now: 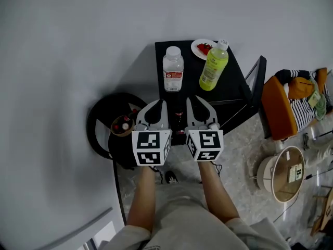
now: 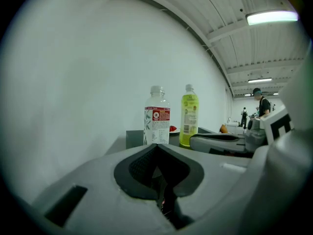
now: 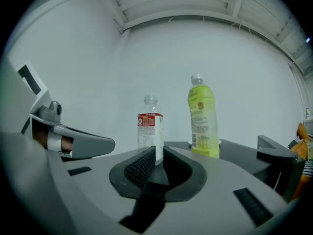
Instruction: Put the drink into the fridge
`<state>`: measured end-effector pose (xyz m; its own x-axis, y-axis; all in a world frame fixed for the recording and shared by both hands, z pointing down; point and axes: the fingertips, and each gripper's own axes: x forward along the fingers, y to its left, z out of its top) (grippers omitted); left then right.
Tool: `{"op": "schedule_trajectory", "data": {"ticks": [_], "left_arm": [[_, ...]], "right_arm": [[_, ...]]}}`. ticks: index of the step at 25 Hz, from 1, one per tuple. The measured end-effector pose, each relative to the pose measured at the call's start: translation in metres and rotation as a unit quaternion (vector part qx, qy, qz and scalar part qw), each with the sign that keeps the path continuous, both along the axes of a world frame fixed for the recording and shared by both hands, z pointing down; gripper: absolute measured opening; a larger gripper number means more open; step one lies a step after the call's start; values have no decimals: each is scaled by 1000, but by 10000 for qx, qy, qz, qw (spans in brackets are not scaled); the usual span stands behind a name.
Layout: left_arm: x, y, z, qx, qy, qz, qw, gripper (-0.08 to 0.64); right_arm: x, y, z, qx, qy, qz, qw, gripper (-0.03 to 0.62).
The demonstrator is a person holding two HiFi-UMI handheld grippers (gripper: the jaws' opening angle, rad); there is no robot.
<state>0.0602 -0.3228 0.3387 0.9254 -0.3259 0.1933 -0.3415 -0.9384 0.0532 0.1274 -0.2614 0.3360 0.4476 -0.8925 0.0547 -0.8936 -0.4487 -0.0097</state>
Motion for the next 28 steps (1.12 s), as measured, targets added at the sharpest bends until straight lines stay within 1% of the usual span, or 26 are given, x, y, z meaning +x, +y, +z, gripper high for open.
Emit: {"op": "schedule_trajectory", "data": {"ticks": [4, 5, 6, 7, 11, 12, 15, 19, 23, 26, 28], "left_arm": [[8, -8, -6, 26, 26, 107, 9999, 8], [8, -11, -7, 26, 28, 120, 9999, 8], [8, -14, -7, 17, 26, 122, 9999, 9], [8, -19, -7, 5, 21, 116, 9999, 8], [9, -36, -6, -22, 11, 89, 10000, 8], [9, -40, -5, -62, 11, 73, 10000, 9], [7, -46, -3, -148, 27, 48, 9999, 8], [4, -52, 4, -200, 25, -6, 9998, 8], [-3, -53, 11, -243, -18, -105, 9996, 9], [-12, -55, 11, -235, -39, -219, 9995, 9], [-19, -58, 11, -234, -49, -312, 9992, 8]], "right_arm": [[-2, -24, -7, 24, -66, -54, 10000, 20], [-3, -31, -8, -10, -72, -104, 9999, 51], [-5, -36, -8, -55, -66, -152, 9998, 99], [-6, -41, -9, -102, -54, -173, 9998, 126], [-2, -61, -7, -322, -87, -61, 9994, 259], [-2, -67, -6, -392, -110, -46, 9992, 275], [3, -81, -5, -553, -160, -3, 9983, 292], [11, -99, -6, -790, -43, 132, 9968, 302], [25, -106, 2, -1028, 26, 432, 9938, 301], [30, -109, 2, -1086, -5, 538, 9926, 301], [32, -108, 3, -1097, -19, 516, 9926, 300]]}}
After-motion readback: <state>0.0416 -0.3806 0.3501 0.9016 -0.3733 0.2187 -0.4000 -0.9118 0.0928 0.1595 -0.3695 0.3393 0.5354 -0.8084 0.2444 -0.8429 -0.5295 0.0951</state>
